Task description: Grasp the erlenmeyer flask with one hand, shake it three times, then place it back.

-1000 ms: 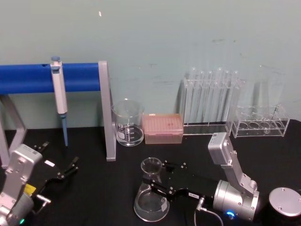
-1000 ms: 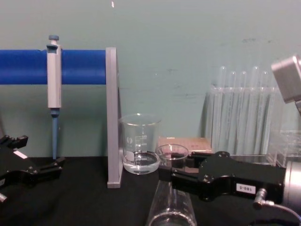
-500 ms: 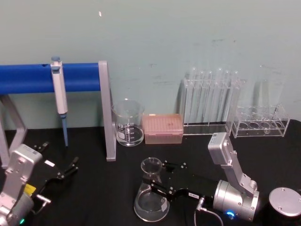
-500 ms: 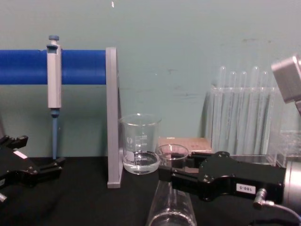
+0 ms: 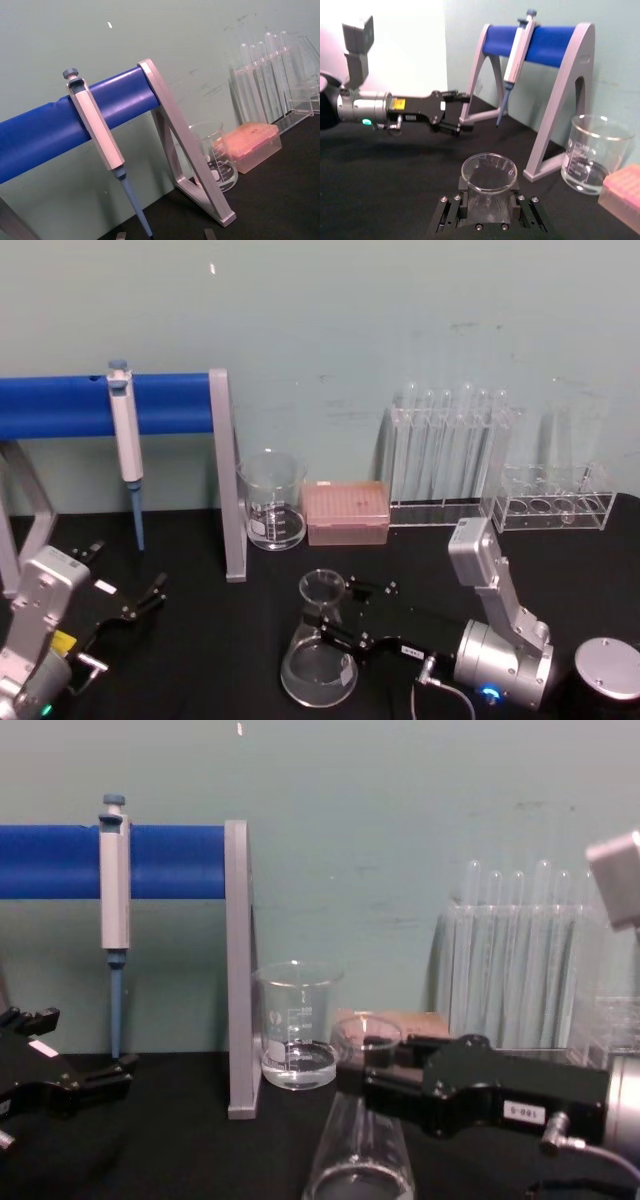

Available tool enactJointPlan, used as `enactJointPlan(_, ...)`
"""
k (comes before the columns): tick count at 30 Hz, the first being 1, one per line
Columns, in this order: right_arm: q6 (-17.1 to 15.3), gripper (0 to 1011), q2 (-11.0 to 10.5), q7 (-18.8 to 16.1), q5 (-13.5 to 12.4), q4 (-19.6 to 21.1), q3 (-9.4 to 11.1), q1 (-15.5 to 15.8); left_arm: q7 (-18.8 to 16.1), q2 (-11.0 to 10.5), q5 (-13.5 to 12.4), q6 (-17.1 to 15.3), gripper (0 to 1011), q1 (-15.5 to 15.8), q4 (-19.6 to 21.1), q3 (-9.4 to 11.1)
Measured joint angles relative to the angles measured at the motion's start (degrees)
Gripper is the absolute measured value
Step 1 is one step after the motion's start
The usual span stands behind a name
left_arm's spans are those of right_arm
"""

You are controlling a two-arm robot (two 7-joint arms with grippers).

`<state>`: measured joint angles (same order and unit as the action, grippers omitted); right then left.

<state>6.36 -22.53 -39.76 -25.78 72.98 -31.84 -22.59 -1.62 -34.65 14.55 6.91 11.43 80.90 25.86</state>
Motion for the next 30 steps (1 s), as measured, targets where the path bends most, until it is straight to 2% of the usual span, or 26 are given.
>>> enactJointPlan(6,0.31,449,-0.6,1.17,-1.05,3.32,1.23,0.95,0.0,0.0,0.0,0.0,1001,0.0,0.0,0.0)
enactJointPlan(20,-2.01,449,-3.38,9.01,-1.16,14.51,5.9,5.62,0.0,0.0,0.0,0.0,1001,0.0,0.0,0.0)
enactJointPlan(30,-2.5,449,-3.79,12.27,-0.4,17.59,8.38,8.1,0.0,0.0,0.0,0.0,1001,0.0,0.0,0.0)
